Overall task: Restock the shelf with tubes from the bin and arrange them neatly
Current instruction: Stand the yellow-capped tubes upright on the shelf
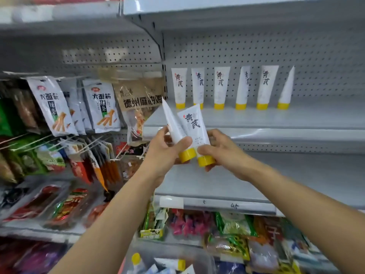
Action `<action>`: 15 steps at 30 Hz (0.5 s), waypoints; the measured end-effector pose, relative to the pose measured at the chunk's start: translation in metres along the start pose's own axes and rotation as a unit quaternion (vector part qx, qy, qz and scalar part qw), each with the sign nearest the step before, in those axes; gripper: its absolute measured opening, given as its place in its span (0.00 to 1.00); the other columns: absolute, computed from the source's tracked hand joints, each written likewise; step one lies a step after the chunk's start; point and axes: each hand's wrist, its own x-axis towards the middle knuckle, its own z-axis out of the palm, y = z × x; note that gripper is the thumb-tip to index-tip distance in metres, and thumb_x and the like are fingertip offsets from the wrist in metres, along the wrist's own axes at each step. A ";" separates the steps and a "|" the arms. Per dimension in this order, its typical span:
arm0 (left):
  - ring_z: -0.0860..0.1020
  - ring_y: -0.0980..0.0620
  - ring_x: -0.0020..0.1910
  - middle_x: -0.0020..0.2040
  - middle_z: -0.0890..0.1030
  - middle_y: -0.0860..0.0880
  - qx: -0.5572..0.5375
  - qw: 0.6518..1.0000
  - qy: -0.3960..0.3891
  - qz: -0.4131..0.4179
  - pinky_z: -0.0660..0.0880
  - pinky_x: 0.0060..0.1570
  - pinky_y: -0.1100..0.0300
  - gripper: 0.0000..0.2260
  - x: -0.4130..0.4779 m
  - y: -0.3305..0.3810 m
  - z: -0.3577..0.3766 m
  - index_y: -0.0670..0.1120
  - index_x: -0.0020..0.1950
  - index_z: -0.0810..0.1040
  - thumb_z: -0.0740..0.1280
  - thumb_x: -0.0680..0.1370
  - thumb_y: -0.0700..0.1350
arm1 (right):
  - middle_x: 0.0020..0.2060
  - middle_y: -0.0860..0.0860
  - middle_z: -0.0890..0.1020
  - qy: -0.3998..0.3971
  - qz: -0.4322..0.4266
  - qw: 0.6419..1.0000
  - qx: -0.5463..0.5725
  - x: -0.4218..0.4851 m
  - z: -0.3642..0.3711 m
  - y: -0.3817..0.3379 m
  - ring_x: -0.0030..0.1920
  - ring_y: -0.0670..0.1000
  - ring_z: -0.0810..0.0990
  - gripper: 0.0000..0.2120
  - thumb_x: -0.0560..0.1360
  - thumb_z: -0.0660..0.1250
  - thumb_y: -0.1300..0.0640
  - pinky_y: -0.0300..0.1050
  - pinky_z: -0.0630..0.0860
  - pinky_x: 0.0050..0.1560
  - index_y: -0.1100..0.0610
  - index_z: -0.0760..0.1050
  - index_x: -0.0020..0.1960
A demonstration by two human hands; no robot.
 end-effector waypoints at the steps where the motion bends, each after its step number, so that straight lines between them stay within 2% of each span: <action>1: 0.83 0.49 0.45 0.54 0.82 0.45 0.007 1.000 0.009 0.007 0.82 0.38 0.53 0.18 0.005 0.008 0.002 0.46 0.62 0.75 0.73 0.74 0.42 | 0.51 0.55 0.82 0.001 -0.010 1.000 -0.001 0.006 -0.006 -0.007 0.40 0.53 0.81 0.17 0.76 0.67 0.62 0.51 0.80 0.37 0.56 0.68 0.63; 4: 0.82 0.53 0.42 0.51 0.82 0.46 0.035 0.998 0.041 0.037 0.80 0.33 0.59 0.18 0.023 0.025 0.002 0.46 0.61 0.74 0.74 0.73 0.43 | 0.51 0.58 0.82 0.017 -0.040 0.999 -0.002 0.029 -0.018 -0.027 0.41 0.55 0.81 0.19 0.75 0.69 0.61 0.55 0.82 0.40 0.57 0.70 0.64; 6: 0.81 0.53 0.46 0.52 0.80 0.48 0.060 0.995 0.058 0.052 0.79 0.32 0.62 0.24 0.036 0.034 -0.002 0.46 0.63 0.71 0.76 0.71 0.44 | 0.49 0.57 0.82 0.026 -0.053 0.998 -0.002 0.047 -0.024 -0.040 0.43 0.55 0.81 0.17 0.74 0.71 0.61 0.56 0.83 0.44 0.58 0.73 0.62; 8: 0.80 0.51 0.48 0.54 0.77 0.49 0.079 0.993 0.072 0.051 0.80 0.32 0.60 0.28 0.048 0.040 -0.008 0.46 0.65 0.68 0.77 0.70 0.45 | 0.48 0.55 0.82 0.035 -0.047 0.998 0.004 0.069 -0.028 -0.049 0.46 0.55 0.81 0.15 0.73 0.72 0.63 0.57 0.82 0.47 0.59 0.74 0.59; 11: 0.79 0.48 0.50 0.55 0.76 0.48 0.111 0.989 0.086 0.050 0.82 0.36 0.53 0.27 0.066 0.045 -0.019 0.48 0.62 0.66 0.77 0.70 0.45 | 0.54 0.53 0.81 0.059 -0.032 0.998 -0.019 0.109 -0.027 -0.053 0.53 0.55 0.81 0.21 0.71 0.73 0.63 0.56 0.81 0.52 0.57 0.73 0.62; 15: 0.79 0.49 0.51 0.56 0.76 0.48 0.119 0.987 0.097 0.051 0.81 0.37 0.55 0.31 0.088 0.047 -0.031 0.48 0.65 0.65 0.78 0.69 0.46 | 0.58 0.54 0.80 0.075 -0.030 0.996 -0.049 0.157 -0.016 -0.045 0.57 0.56 0.79 0.29 0.68 0.76 0.64 0.58 0.78 0.58 0.58 0.71 0.66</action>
